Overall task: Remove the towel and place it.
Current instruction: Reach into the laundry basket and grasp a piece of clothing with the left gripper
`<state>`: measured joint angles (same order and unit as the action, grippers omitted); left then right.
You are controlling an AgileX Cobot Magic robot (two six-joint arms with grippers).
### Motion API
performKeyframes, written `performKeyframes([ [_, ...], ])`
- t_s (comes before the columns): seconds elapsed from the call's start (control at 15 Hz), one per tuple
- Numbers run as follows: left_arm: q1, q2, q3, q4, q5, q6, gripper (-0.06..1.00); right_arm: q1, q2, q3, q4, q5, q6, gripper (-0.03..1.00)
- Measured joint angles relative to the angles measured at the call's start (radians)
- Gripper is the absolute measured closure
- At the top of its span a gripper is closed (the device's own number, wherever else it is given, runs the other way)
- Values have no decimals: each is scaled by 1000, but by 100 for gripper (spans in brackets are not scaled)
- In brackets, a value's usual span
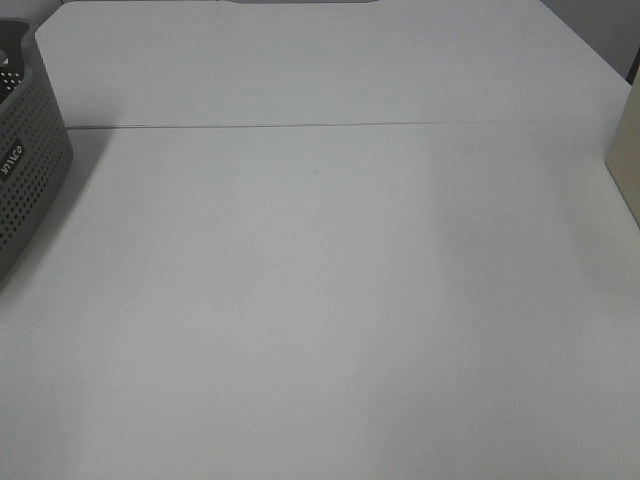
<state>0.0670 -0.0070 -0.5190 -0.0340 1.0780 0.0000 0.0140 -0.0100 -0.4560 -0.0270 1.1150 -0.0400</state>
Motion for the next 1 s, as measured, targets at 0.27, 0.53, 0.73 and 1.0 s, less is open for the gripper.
performKeyframes([
  [0.27,0,0,0,0,0,0,-5,0,0,0,-1,0,0,0],
  [0.53,0,0,0,0,0,0,-5,0,0,0,-1,0,0,0],
  [0.73,0,0,0,0,0,0,-5,0,0,0,-1,0,0,0],
  [1.0,0,0,0,0,0,0,-5,0,0,0,-1,0,0,0],
])
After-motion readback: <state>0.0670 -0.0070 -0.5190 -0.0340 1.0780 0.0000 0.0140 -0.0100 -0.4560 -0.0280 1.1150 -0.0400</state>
